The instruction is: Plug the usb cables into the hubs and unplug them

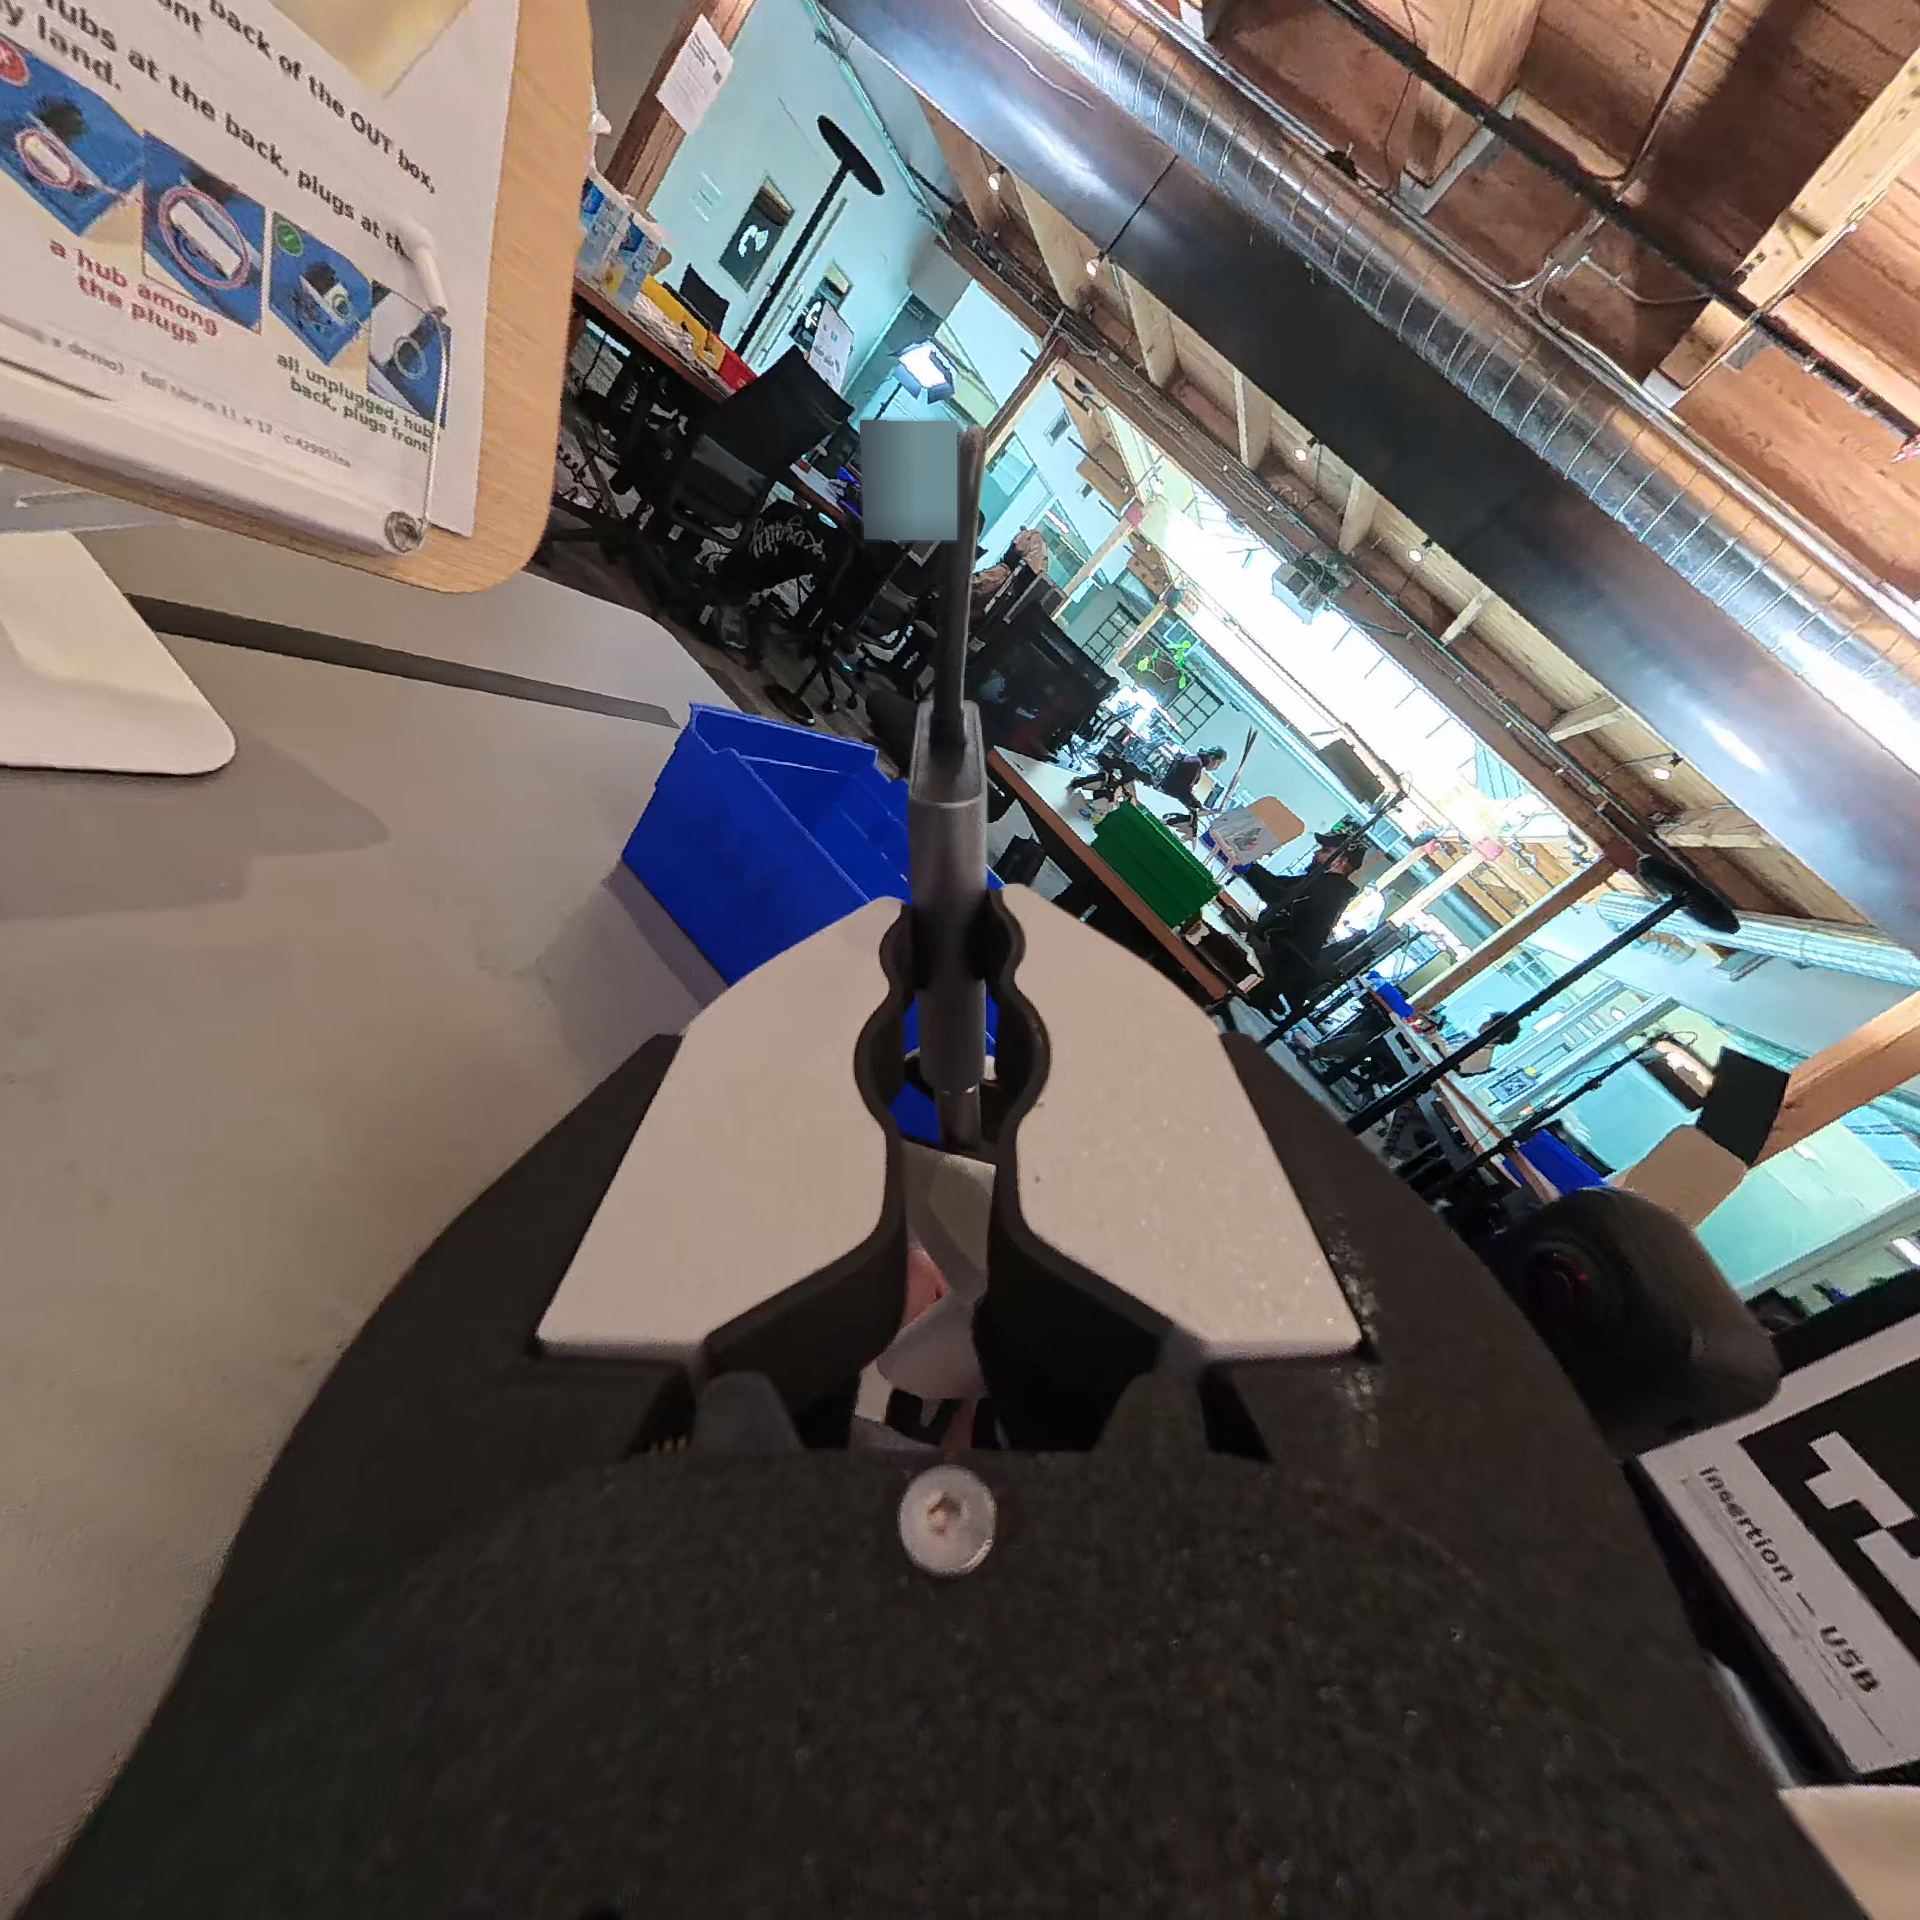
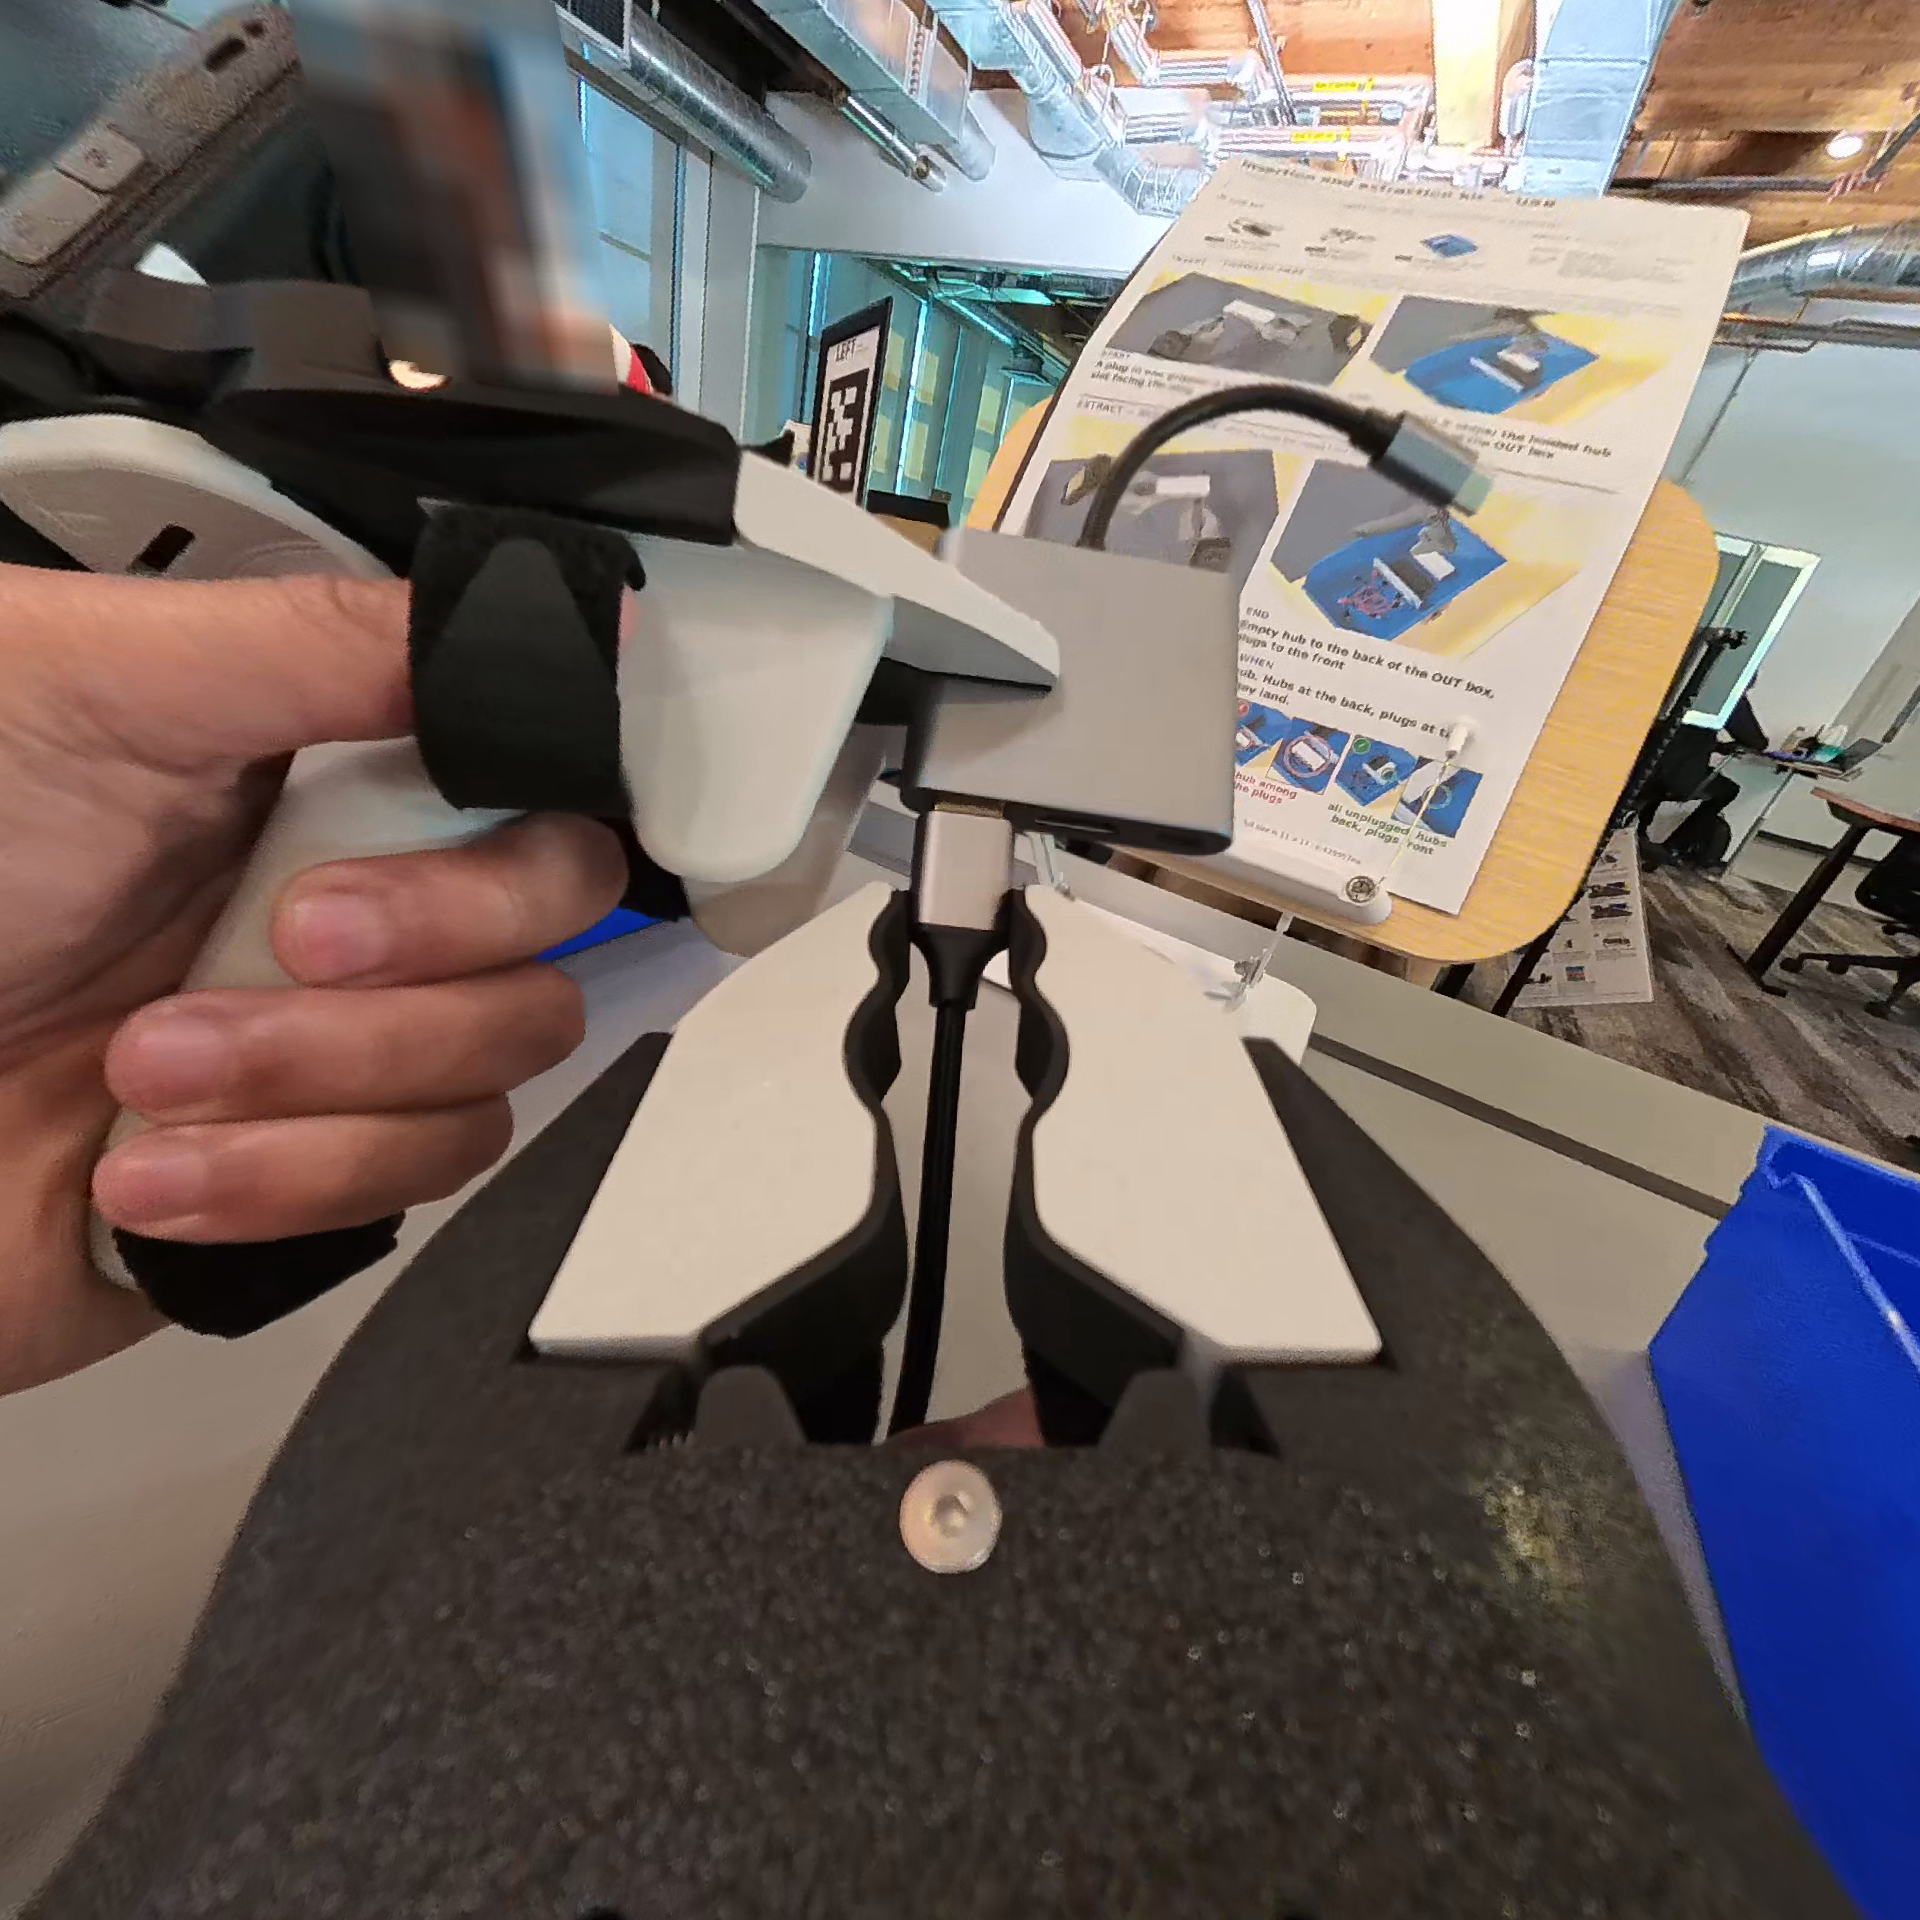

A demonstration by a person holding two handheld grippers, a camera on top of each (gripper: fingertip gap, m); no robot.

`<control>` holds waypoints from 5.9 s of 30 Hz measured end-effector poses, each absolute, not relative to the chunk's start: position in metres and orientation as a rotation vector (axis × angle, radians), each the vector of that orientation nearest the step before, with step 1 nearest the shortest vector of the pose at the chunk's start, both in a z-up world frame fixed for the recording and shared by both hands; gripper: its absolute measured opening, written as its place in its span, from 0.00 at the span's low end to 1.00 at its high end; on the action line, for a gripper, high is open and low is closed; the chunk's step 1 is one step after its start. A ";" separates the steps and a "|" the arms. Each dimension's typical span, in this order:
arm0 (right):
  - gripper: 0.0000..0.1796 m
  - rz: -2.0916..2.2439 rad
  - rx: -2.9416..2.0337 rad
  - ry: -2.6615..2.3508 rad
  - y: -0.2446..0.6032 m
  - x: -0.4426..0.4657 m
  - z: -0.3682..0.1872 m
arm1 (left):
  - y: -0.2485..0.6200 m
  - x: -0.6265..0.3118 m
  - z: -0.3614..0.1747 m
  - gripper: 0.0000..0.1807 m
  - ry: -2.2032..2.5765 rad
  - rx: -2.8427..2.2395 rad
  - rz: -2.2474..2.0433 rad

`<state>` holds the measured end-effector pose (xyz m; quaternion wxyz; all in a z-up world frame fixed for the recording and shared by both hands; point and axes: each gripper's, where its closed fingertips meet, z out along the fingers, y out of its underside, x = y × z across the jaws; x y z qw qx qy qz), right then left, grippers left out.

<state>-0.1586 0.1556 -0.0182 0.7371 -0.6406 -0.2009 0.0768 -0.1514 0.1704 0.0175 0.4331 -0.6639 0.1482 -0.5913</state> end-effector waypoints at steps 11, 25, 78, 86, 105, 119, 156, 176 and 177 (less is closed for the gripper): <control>0.10 0.184 -1.476 -0.340 0.157 -0.158 -0.033 | 0.178 -0.149 0.002 0.06 0.243 -1.666 -1.536; 0.10 0.125 -1.474 -0.501 0.153 -0.150 -0.030 | 0.166 -0.147 0.004 0.06 0.439 -1.717 -1.661; 0.10 0.311 -1.483 -0.775 0.127 -0.109 0.005 | 0.168 -0.204 0.006 0.06 0.645 -1.700 -1.312; 0.10 0.376 -1.588 -0.538 0.135 -0.092 0.018 | 0.188 -0.247 -0.054 0.06 0.552 -1.694 -0.429; 0.10 0.061 -2.308 -0.530 0.243 0.169 -0.039 | 0.189 -0.248 -0.077 0.06 0.573 -1.652 -0.485; 0.14 -0.457 -2.708 -0.468 0.249 0.224 -0.183 | 0.188 -0.246 -0.084 0.06 0.628 -1.670 -0.463; 0.21 1.254 -1.569 -0.864 0.088 -0.186 -0.080 | 0.094 -0.191 -0.034 0.06 0.933 -1.344 -1.596; 0.07 0.835 -1.637 -0.526 0.135 -0.127 -0.083 | 0.192 -0.273 -0.069 0.31 0.444 -1.650 -0.542; 0.07 0.701 -1.673 -0.465 0.143 -0.111 -0.089 | 0.197 -0.284 -0.074 0.31 0.361 -1.664 -0.494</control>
